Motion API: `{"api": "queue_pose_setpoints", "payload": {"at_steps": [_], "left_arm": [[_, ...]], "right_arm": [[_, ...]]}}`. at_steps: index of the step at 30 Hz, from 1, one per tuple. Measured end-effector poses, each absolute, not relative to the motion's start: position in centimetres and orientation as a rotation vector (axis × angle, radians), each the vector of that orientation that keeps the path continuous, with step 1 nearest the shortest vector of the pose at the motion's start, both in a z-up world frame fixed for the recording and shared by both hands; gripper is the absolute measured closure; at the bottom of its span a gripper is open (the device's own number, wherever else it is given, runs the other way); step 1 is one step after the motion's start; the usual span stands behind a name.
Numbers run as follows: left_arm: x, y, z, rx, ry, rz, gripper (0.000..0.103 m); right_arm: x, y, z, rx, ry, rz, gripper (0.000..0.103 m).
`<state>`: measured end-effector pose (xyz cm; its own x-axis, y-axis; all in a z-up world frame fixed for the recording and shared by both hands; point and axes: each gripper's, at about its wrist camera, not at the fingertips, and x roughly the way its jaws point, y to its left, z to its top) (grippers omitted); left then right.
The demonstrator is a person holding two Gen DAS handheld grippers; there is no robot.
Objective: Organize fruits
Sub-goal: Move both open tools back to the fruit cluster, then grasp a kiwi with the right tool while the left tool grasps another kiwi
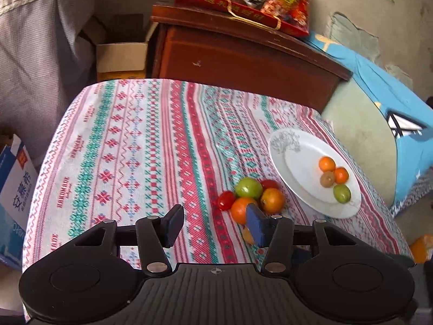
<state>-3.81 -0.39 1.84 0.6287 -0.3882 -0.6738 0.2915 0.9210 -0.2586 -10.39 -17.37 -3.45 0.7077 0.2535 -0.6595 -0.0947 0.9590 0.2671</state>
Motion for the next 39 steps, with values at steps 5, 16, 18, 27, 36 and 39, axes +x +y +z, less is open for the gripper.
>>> {"api": "queue_pose_setpoints", "payload": {"at_steps": [5, 16, 18, 27, 36, 39], "left_arm": [[-4.4, -1.4, 1.3, -0.105, 0.815, -0.443, 0.055], [-4.9, -4.4, -0.2, -0.021, 0.825, -0.522, 0.063], [-4.9, -4.9, -0.4, 0.006, 0.814, -0.52, 0.063], [-4.7, -5.9, -1.3, 0.067, 0.78, -0.507, 0.064], [-5.6, -6.9, -1.9, 0.166, 0.722, -0.528, 0.077], [-5.7, -6.8, -1.9, 0.165, 0.719, -0.526, 0.077]], "right_arm": [[-11.3, -19.4, -3.1, 0.239, 0.761, 0.129, 0.077], [-12.0, -21.9, -3.0, 0.273, 0.749, 0.047, 0.077], [-12.1, -22.0, -3.2, 0.275, 0.753, 0.045, 0.077], [-12.0, -22.0, -3.6, 0.29, 0.76, 0.045, 0.074], [-11.9, -22.0, -3.7, 0.282, 0.756, 0.047, 0.074], [-12.0, -22.0, -3.7, 0.283, 0.754, 0.047, 0.076]]}}
